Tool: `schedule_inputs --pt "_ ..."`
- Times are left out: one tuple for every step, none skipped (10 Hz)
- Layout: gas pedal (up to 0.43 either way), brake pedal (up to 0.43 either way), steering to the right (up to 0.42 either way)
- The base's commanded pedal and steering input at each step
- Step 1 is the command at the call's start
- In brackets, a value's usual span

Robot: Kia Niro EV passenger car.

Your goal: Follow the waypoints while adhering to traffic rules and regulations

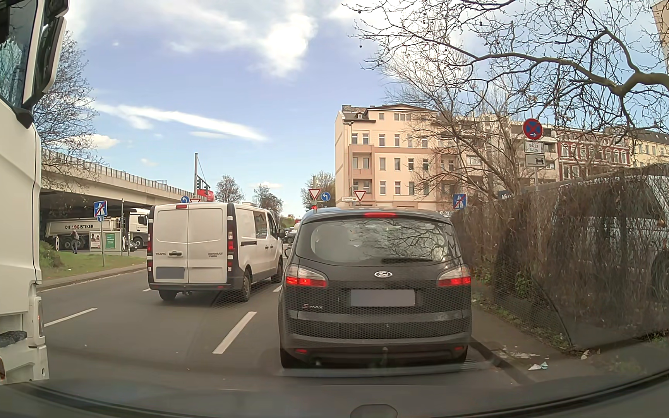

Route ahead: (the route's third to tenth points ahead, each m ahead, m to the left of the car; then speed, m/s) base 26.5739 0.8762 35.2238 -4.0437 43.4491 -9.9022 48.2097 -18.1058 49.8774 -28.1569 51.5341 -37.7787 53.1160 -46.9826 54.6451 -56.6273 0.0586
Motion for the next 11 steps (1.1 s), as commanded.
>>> schedule_inputs --pt "0.0 0.055 -0.013" --pt "0.0 0.055 -0.012" --pt "0.0 0.061 -0.012" --pt "0.0 0.067 -0.012" --pt "0.0 0.073 -0.013" --pt "0.0 0.073 -0.012" --pt "0.0 0.073 -0.012" --pt "0.0 0.073 -0.012" --pt "0.0 0.073 -0.012" --pt "0.0 0.073 -0.012" --pt "0.0 0.073 -0.012"
